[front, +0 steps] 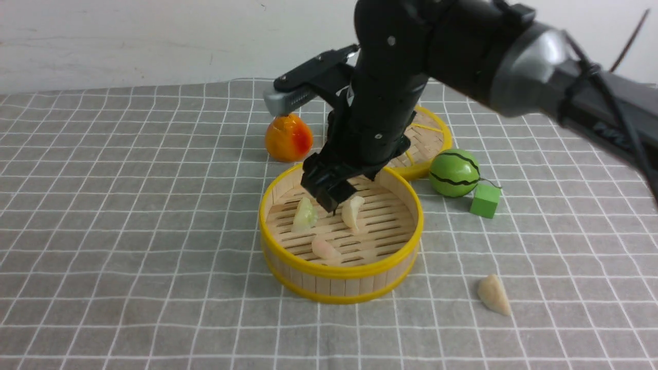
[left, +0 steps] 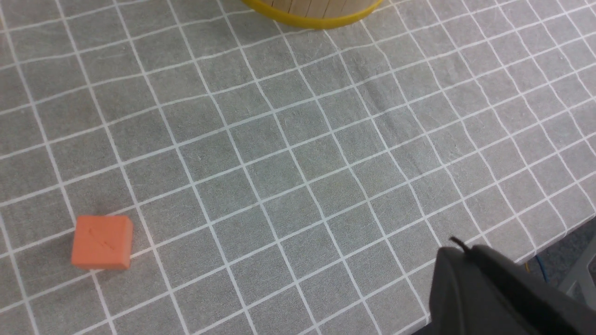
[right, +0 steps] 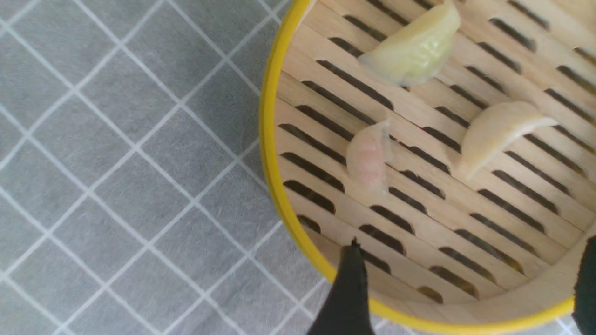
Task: Put the dumplings into the steamer on the table with the grey tablecloth.
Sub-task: 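Reach for and grasp a dumpling lying on the table beside the steamer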
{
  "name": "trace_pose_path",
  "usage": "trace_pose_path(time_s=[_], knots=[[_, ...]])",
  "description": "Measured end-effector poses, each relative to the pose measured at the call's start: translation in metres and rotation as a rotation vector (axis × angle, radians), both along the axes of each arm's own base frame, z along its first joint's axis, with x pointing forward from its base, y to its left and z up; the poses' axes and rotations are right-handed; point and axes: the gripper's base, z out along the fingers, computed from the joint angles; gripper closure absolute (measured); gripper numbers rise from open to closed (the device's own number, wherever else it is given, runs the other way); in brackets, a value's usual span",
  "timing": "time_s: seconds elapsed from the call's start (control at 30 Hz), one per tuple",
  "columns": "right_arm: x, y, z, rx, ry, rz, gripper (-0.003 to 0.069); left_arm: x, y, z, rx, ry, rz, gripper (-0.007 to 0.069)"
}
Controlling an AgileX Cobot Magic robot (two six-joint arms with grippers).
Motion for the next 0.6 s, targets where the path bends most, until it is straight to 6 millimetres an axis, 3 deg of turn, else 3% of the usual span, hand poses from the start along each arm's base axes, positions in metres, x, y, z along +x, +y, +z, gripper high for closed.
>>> trace_pose_path(time_s=[0.13,0.3,0.4,0.47,0.6], knots=[[-0.035,-0.037,0.022,-0.013,0.016,-0.018,0.0153,0.000,0.000,0.000,-0.002,0.001,-0.001,0.0628],[-0.057,-0.100,-0.014,-0.111,0.163,-0.128,0.0212,0.000,0.000,0.000,-0.004,0.002,-0.002,0.0626],[-0.063,-0.126,-0.032,-0.142,0.223,-0.192,0.0219,0.000,0.000,0.000,-0.004,0.002,-0.002,0.0624],[-0.061,-0.152,-0.052,-0.121,0.230,-0.306,0.0221,0.000,0.000,0.000,-0.004,0.002,-0.002,0.0622],[-0.048,-0.176,-0.077,-0.060,0.197,-0.442,0.0221,0.000,0.000,0.000,-0.005,0.002,-0.003,0.0621]])
